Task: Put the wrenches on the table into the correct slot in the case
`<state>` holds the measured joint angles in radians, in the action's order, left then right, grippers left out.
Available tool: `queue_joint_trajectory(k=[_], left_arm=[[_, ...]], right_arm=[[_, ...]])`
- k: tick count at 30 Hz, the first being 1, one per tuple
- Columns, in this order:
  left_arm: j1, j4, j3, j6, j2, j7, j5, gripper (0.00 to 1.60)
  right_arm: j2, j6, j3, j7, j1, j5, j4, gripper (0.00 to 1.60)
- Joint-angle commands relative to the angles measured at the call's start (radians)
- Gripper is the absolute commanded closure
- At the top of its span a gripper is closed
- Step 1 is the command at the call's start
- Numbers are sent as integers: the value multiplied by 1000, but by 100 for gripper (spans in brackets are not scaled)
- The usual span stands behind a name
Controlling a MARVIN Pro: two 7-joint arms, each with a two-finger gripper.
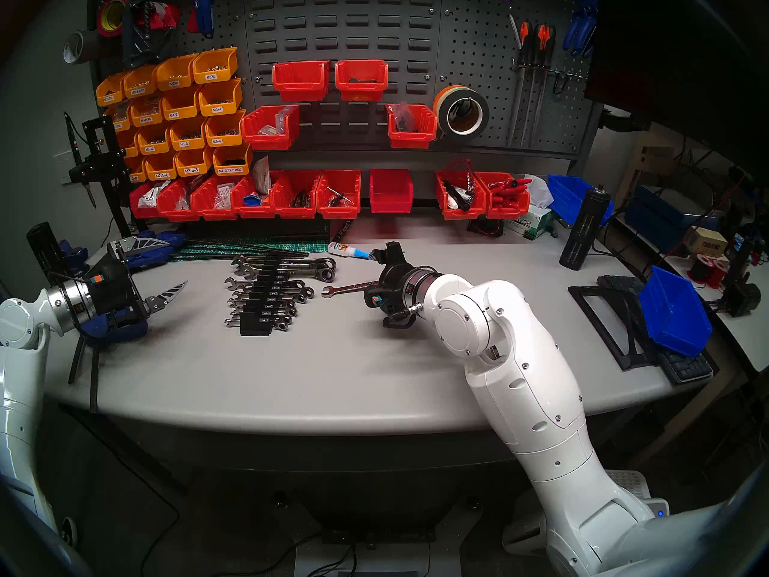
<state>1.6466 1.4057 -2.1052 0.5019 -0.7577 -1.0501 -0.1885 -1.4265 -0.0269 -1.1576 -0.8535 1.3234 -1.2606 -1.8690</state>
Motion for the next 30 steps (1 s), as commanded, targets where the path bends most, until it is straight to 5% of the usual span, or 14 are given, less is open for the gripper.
queue_joint_trajectory(k=[1,30], left_arm=[[-21,12,-18,0,13,6,-11,0],[-20,12,-17,0,13,6,-10,0]], right_arm=[[18,30,19,-37,46,-35,68,0],[34,47,16,-38,32,-45,103,0]])
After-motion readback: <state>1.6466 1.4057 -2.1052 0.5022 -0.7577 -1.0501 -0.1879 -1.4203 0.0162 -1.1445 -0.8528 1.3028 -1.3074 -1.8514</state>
